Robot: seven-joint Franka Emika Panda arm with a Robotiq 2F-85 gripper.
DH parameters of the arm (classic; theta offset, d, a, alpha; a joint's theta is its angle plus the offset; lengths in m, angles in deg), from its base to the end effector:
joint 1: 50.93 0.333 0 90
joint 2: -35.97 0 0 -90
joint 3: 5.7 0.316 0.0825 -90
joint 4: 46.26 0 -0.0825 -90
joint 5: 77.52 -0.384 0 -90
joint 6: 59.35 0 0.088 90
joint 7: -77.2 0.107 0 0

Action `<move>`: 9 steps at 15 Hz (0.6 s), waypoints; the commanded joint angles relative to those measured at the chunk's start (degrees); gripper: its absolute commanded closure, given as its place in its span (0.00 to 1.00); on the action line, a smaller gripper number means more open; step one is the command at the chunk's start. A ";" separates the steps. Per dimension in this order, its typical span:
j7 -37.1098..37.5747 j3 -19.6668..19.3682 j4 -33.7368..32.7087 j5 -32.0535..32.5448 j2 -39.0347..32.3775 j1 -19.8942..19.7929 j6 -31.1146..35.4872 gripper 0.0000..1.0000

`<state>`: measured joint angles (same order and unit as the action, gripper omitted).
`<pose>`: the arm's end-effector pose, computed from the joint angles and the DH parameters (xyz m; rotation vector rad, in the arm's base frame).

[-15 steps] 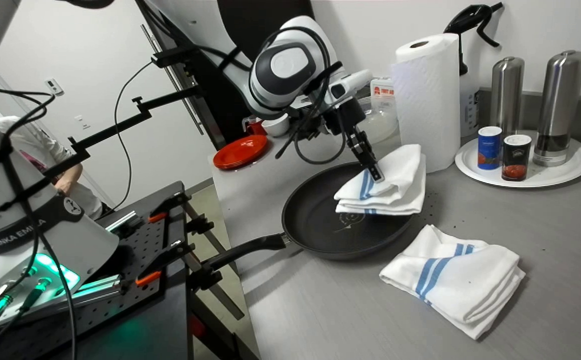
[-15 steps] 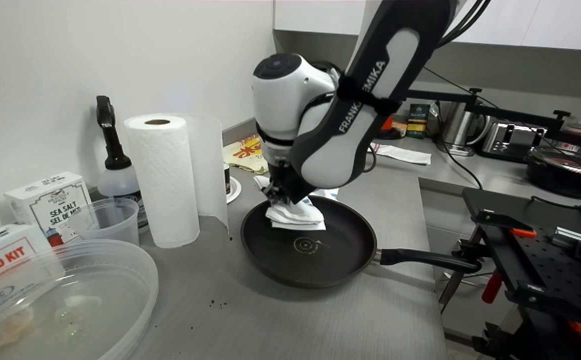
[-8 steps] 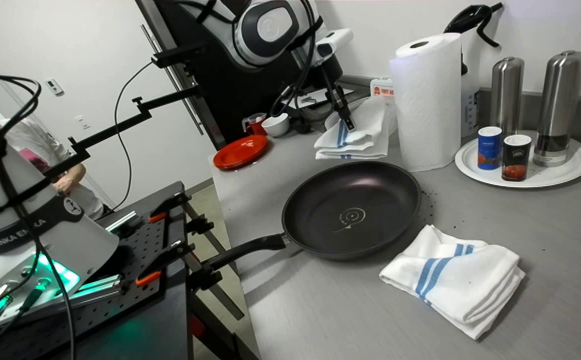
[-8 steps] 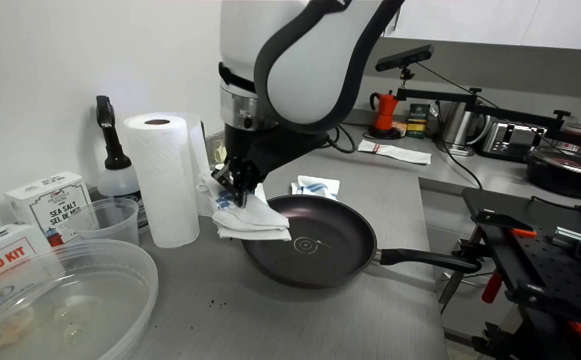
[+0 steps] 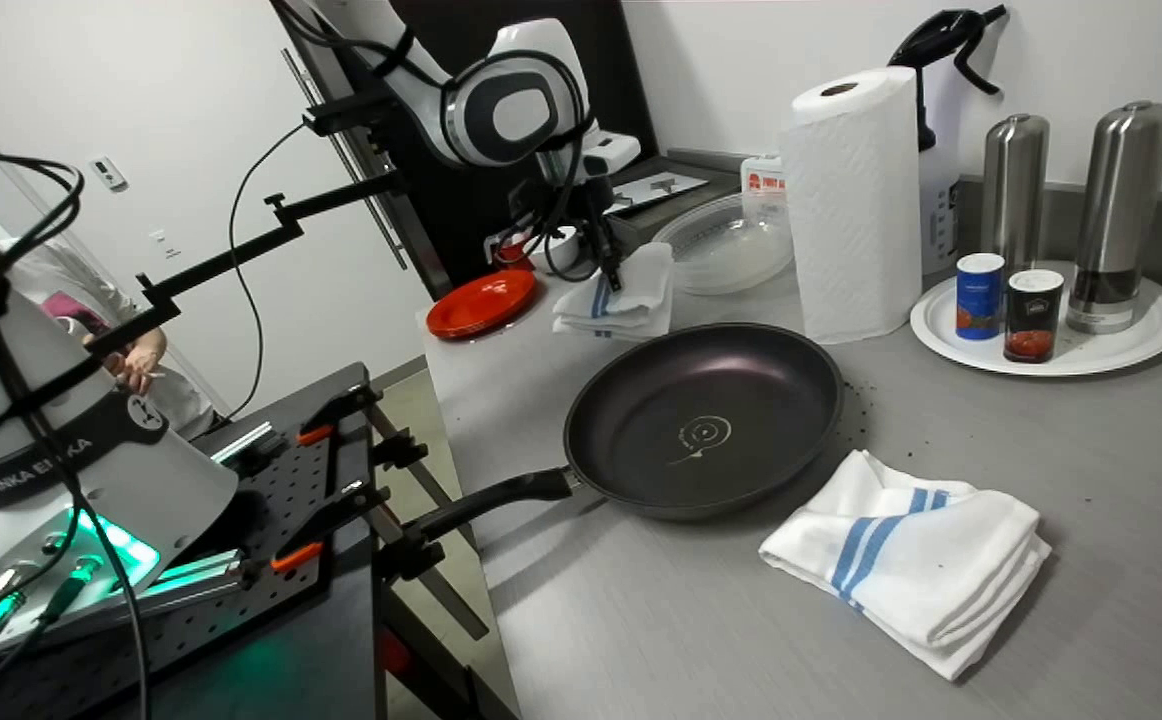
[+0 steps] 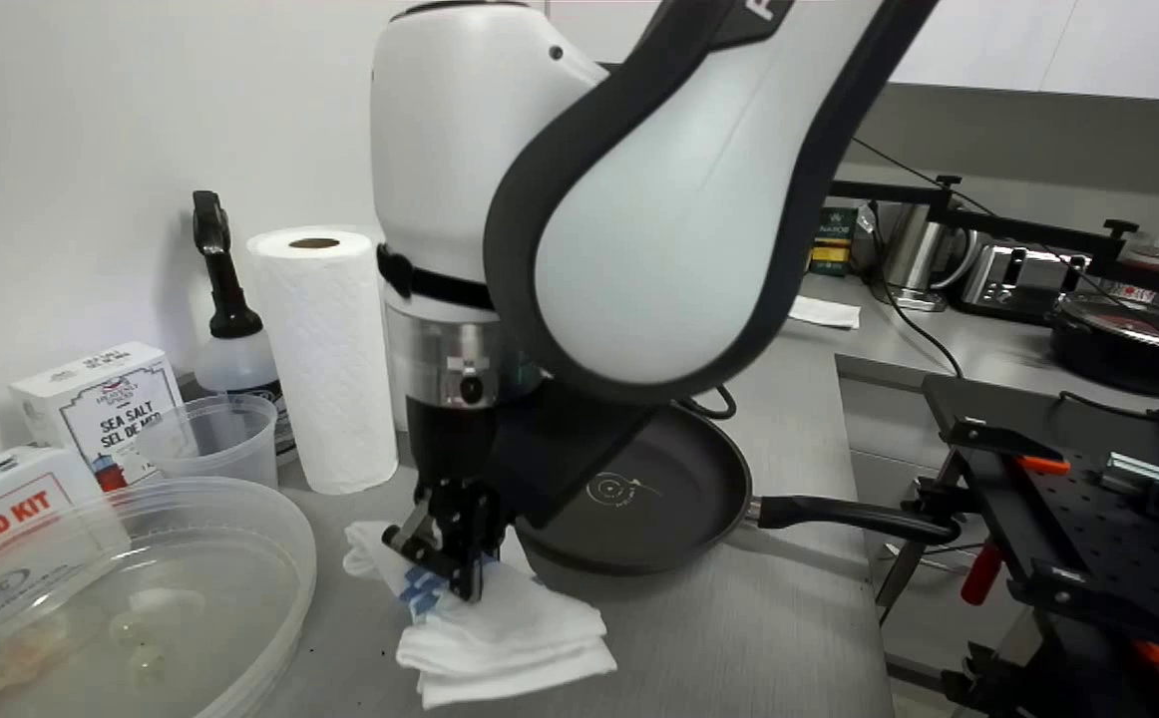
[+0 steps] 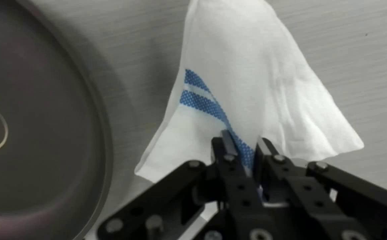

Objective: Pick up the cloth and wipe the pan

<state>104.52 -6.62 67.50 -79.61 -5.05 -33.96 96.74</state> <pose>0.5754 0.1640 0.1001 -3.1086 0.3525 -0.0309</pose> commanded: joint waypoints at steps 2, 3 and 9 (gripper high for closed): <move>-4.64 5.37 -3.20 -4.05 -3.60 -2.41 -3.28 0.96; -5.35 6.17 -3.61 -4.79 -3.99 -2.86 -4.04 0.96; -4.37 4.55 -5.74 -5.45 -6.78 -2.01 -5.13 0.96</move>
<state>100.71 -1.42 64.27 -84.23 -9.91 -36.09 93.13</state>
